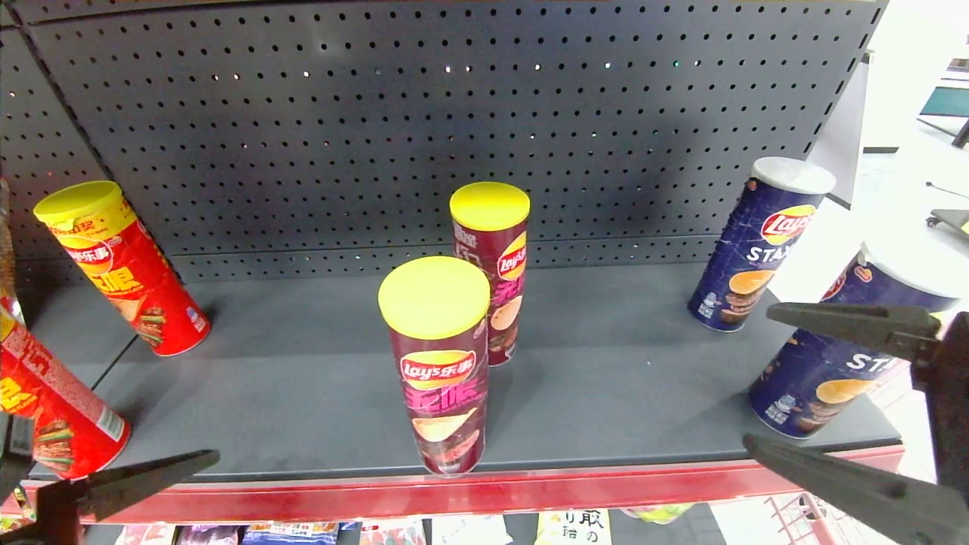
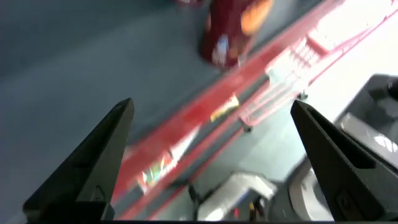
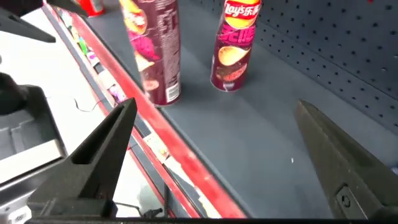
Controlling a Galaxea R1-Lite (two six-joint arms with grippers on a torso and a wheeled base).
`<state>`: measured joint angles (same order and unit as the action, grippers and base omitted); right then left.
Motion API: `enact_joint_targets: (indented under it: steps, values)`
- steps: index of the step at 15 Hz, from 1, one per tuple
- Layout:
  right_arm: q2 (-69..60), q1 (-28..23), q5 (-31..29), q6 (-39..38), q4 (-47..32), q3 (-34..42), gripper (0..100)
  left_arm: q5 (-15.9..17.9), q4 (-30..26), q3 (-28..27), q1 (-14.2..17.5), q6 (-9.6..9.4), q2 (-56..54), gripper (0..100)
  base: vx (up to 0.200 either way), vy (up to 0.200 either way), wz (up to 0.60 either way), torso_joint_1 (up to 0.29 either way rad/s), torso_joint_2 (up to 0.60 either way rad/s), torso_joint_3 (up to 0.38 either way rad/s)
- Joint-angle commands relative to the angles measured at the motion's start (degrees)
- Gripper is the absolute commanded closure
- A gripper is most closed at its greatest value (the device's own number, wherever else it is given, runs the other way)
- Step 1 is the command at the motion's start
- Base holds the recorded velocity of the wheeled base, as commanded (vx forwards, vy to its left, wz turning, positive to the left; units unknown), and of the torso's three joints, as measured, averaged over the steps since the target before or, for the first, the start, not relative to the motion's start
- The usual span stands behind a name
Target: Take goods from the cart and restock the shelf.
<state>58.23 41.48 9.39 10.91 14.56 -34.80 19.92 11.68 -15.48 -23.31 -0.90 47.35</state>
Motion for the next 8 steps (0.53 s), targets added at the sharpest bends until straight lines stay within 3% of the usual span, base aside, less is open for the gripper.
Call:
enact_joint_targets:
  steps: [1,3,4,5,6,7,8]
  values:
    - [-11.2,-2.0,-1.2,-0.5,-0.8,4.6,0,-6.8,-11.0,-0.8,0.1,0.11,-13.3,0,0.000,0.000,0.00,0.000,0.00,0.000]
    - [-23.2,-11.1,-11.4,-1.2,-6.3,10.2,0,-23.0,-19.2,-1.8,0.5,0.29,-20.5,0,0.000,0.000,0.00,0.000,0.00,0.000]
    - [-29.0,-17.8,-18.6,-2.0,-11.4,11.8,0,-28.3,-23.8,-2.4,1.2,0.37,-24.4,0,0.000,0.000,0.00,0.000,0.00,0.000]
    - [-32.7,-23.5,-21.5,-4.3,-16.0,13.0,0,-30.2,-28.0,-2.9,2.8,0.37,-27.1,0,0.000,0.000,0.00,0.000,0.00,0.000]
    - [-37.5,-31.8,-21.8,-9.0,-24.0,13.7,0,-30.6,-35.2,-2.8,9.0,0.64,-30.6,0,0.000,0.000,0.00,0.000,0.00,0.000]
    - [-39.7,-35.0,-21.7,-9.6,-27.3,14.0,0,-30.5,-37.5,-2.1,12.4,0.90,-32.1,0,0.000,0.000,0.00,0.000,0.00,0.000]
    - [-45.7,-38.6,-19.2,-9.5,-31.3,16.3,0,-26.3,-38.6,1.2,15.3,0.37,-38.2,0,0.000,0.000,0.00,0.000,0.00,0.000]
